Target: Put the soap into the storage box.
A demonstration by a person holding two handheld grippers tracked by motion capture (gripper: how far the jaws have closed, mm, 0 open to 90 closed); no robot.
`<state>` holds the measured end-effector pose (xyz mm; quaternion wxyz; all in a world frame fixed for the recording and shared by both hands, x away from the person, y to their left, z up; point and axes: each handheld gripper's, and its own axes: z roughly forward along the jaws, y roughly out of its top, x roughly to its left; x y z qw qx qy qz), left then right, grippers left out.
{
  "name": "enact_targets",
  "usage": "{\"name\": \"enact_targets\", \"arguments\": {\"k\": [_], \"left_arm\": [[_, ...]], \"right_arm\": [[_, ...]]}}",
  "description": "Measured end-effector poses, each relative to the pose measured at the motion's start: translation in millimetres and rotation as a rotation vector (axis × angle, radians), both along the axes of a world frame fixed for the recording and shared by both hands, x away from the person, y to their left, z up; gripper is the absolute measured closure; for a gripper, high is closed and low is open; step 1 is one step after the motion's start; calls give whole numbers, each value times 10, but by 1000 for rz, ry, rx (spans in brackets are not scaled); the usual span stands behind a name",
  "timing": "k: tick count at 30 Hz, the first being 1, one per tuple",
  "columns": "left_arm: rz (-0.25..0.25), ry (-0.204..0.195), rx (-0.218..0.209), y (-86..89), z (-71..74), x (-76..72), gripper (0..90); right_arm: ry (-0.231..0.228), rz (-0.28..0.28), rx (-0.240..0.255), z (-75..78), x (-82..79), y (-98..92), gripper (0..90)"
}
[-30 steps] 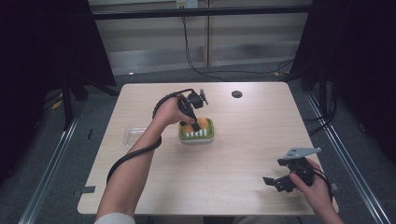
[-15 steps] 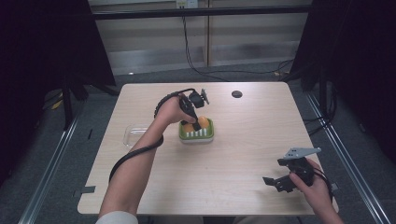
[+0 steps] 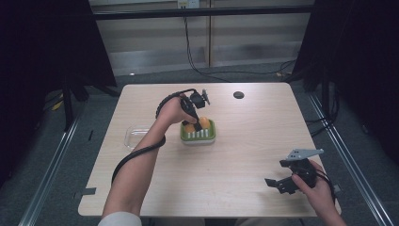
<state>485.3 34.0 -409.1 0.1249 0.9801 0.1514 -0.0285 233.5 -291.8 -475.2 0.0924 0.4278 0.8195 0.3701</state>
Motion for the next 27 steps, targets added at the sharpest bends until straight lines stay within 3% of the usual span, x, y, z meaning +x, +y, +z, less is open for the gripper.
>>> {"name": "enact_targets", "arguments": {"k": [27], "left_arm": [[-11,-17,3,32,-81,62,497]], "right_arm": [[6,1,2,-4,3,9,13]]}}
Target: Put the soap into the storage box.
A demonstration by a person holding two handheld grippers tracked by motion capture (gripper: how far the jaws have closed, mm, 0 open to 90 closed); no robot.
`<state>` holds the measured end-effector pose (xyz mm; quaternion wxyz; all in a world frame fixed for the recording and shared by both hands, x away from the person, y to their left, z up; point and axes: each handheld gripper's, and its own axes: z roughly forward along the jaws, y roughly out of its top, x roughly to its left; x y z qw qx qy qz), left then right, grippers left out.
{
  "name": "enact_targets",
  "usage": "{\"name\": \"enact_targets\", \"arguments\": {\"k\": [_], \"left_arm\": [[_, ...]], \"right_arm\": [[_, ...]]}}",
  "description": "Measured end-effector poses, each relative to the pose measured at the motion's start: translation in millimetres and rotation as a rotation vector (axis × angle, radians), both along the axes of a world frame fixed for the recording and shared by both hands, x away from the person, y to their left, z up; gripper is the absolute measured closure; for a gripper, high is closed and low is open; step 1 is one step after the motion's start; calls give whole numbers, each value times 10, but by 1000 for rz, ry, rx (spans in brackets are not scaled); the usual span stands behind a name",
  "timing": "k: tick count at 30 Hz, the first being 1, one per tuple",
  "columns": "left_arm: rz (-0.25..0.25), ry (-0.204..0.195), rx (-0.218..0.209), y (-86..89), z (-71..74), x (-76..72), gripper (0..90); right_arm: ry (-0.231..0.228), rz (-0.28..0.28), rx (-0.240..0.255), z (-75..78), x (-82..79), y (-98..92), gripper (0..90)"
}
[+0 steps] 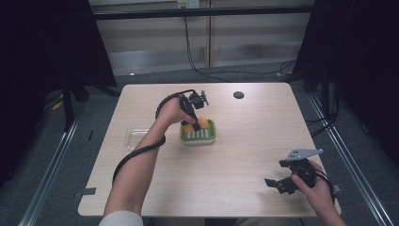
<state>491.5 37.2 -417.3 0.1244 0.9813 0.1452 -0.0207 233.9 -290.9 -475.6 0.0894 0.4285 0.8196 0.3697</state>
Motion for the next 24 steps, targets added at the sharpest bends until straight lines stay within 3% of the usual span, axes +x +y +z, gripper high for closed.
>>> {"name": "enact_targets", "arguments": {"k": [12,16,24], "left_arm": [[-20,1,0,-30,-25,8,497],[-6,-8,-2,-42,-56,0,496],[-1,12,-5,-34,-80,14,497]], "right_arm": [[0,0,1,3,-2,1,13],[1,0,2,4,-2,2,13],[-3,-3,3,2,0,-9,13]]}}
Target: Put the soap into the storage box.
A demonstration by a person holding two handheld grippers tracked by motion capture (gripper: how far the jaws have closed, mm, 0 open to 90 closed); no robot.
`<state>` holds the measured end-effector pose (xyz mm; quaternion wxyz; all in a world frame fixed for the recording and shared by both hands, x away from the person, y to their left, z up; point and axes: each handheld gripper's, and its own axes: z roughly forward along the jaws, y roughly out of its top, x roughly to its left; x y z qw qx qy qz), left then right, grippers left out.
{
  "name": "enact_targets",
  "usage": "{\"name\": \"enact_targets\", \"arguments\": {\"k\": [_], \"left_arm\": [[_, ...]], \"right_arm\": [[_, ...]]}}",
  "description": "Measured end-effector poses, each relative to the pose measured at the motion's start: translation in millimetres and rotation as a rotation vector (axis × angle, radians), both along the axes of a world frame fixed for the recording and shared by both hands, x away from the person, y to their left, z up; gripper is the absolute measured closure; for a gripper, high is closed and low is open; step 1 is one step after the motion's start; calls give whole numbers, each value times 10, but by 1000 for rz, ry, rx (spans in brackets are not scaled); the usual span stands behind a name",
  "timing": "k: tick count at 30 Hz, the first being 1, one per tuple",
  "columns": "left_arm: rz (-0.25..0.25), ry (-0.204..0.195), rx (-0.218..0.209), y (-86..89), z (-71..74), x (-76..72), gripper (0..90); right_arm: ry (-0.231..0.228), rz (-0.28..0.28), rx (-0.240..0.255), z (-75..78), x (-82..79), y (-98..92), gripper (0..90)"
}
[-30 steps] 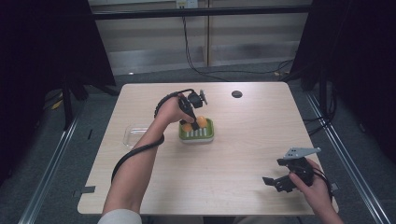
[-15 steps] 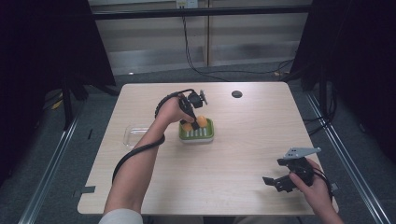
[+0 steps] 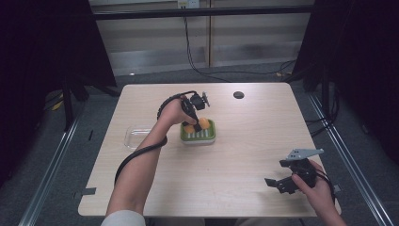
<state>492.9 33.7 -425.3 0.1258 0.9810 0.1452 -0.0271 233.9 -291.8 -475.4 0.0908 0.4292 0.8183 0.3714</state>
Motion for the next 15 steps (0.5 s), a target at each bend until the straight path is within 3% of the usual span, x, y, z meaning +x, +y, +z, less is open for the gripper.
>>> {"name": "enact_targets", "arguments": {"k": [15], "left_arm": [[4,-2,2,-9,-38,14,497]], "right_arm": [[2,-2,0,0,1,-4,13]]}}
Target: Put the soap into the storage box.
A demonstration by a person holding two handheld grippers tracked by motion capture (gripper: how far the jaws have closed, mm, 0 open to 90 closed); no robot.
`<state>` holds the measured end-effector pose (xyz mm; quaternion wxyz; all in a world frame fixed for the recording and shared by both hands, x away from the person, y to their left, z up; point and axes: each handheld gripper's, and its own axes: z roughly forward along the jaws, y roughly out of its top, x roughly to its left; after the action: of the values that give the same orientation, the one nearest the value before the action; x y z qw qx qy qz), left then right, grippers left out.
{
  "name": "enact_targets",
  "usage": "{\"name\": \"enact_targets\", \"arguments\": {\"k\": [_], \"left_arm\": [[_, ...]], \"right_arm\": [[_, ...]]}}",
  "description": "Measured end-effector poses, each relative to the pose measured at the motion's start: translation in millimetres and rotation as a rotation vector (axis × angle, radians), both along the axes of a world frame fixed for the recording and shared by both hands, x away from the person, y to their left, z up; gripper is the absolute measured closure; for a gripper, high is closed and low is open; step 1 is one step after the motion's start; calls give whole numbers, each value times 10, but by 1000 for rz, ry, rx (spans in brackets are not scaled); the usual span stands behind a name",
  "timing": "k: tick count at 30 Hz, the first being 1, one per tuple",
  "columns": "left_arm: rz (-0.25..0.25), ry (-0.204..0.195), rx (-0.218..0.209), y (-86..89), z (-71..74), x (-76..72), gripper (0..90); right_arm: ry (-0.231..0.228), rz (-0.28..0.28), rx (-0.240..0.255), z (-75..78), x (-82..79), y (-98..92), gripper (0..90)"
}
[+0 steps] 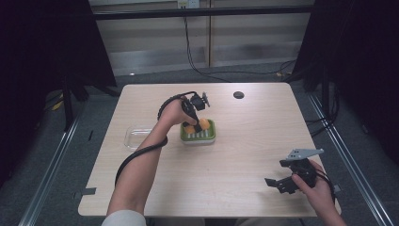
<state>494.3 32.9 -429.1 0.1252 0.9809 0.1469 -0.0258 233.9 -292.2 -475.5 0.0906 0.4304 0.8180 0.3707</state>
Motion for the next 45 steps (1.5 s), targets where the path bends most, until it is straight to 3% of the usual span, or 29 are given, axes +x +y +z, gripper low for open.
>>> {"name": "enact_targets", "arguments": {"k": [6,11,31,34,40,45], "left_arm": [[-17,-1,5,-11,-6,15,497],[0,14,-1,-20,-19,12,496],[7,0,-7,-18,-85,31,496],[-14,0,6,-13,-99,43,496],[8,-6,-4,-13,-154,36,495],[8,11,-1,-7,-168,37,495]], "right_arm": [[1,-1,1,0,0,-1,13],[0,0,2,3,-3,5,13],[-4,3,2,3,0,11,13],[-2,6,2,-4,2,9,13],[-3,5,2,-2,1,12,13],[-2,4,3,-4,2,12,13]]}}
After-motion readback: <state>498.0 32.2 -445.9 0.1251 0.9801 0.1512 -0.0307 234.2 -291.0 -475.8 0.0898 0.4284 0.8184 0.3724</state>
